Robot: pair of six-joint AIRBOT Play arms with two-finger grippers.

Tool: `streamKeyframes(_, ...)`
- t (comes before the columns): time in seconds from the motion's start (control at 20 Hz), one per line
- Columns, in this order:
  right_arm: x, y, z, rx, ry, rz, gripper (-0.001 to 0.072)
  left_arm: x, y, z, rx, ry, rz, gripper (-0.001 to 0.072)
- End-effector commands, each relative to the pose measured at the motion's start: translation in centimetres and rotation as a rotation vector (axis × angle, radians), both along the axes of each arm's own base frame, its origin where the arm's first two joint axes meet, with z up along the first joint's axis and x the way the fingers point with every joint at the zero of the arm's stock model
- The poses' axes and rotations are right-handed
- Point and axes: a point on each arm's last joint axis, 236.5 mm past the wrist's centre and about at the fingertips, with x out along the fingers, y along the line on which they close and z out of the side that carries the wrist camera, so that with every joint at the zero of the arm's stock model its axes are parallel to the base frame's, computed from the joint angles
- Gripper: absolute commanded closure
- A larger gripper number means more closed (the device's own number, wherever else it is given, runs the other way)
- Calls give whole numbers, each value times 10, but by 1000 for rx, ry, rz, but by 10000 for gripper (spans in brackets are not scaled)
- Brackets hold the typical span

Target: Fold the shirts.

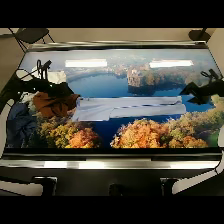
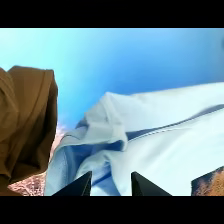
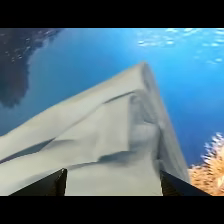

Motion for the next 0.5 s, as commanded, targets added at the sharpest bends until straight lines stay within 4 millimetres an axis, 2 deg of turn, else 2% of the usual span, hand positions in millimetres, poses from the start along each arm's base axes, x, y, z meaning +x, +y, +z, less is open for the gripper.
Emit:
streamKeyframes(0.0, -39, -21, -25, 156, 134, -76, 34, -6, -9, 43, -1, -90, -16, 385)
streamKeyframes(0.1, -50, -11, -48, 190, 210, -30, 24, -13, -19, 62, -2, -129, -36, 385)
streamKeyframes(0.15, -47, -5, -56, 210, 218, -23, 7, -17, -27, 71, -3, -147, -51, 385)
streamKeyframes(0.3, -29, 12, -66, 266, 178, -20, 7, -28, -46, 89, -7, -187, -93, 385)
streamKeyframes(0.45, -10, 27, -70, 297, 135, -25, 7, -34, -58, 96, -10, -202, -120, 385)
